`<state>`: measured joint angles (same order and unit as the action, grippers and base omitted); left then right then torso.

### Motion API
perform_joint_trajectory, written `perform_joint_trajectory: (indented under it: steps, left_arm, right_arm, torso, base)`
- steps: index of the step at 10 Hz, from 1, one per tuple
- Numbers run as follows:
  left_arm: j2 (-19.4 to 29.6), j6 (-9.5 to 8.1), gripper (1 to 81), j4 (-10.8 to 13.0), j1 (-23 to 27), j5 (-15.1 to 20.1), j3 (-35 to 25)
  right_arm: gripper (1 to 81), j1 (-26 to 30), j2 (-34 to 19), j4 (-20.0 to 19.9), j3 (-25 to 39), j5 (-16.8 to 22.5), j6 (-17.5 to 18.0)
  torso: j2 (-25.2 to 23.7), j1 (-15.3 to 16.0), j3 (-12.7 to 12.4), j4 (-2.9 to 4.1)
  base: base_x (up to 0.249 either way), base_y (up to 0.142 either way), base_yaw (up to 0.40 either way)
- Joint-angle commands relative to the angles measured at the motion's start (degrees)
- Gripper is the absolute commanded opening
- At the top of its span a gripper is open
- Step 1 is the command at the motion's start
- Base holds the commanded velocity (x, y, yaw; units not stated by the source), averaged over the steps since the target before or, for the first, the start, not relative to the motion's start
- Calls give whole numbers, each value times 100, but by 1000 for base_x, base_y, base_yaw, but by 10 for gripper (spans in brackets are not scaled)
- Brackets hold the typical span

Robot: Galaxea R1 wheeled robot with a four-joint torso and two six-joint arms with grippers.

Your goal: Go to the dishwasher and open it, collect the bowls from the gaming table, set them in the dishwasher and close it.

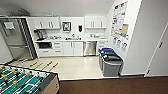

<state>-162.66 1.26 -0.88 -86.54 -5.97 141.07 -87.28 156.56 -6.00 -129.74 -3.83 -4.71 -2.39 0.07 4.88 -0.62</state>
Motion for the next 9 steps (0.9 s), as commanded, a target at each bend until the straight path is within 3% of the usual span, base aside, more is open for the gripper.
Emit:
perform_joint_trajectory:
  steps: [1,9]
  left_arm:
    - [66,-11,811,-26,265,307,-35]
    - [14,-11,811,-26,265,307,-35]
  right_arm:
    - [811,321,-105,11,20,321,5]
    - [811,338,18,38,-278,321,-30]
  torso:
    - [0,0,0,2]
    - [0,2,0,2]
  base:
    - [277,0,0]
    - [277,0,0]
